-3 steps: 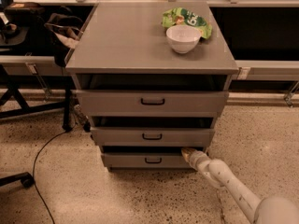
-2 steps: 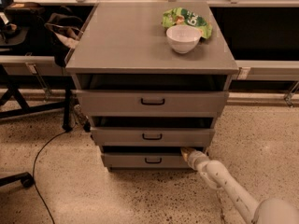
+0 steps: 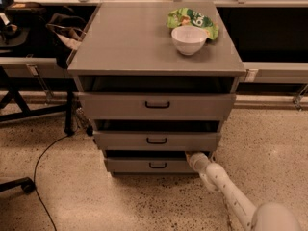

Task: Open bottom drawer

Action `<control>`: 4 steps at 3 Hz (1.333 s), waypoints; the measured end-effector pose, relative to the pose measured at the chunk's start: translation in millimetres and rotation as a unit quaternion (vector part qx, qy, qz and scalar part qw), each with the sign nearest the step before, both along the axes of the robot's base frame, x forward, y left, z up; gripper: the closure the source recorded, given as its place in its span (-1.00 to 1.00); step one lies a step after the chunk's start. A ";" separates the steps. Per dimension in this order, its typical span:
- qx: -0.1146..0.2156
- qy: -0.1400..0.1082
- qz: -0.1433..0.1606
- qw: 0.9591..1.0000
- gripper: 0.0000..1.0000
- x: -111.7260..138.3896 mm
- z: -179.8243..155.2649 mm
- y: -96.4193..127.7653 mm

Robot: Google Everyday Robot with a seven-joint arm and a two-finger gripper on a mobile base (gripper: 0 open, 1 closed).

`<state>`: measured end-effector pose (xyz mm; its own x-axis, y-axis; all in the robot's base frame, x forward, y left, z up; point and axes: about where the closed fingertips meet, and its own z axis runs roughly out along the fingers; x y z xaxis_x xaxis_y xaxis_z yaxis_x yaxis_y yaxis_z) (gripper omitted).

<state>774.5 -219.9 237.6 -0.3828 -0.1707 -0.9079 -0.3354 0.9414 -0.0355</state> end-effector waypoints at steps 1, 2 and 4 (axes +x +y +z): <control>-0.005 0.003 0.011 1.000 1.00 12.2 -1.2 7.6; -0.005 0.003 0.011 1.000 1.00 11.9 -4.5 7.7; 0.000 0.046 0.038 0.998 1.00 3.9 -17.8 15.0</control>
Offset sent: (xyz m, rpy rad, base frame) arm 0.0163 -0.0054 -0.0461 -0.1929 0.1323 0.1978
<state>778.4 -205.0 219.8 -0.4507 -0.2023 -0.8695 -0.4068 0.9135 -0.0016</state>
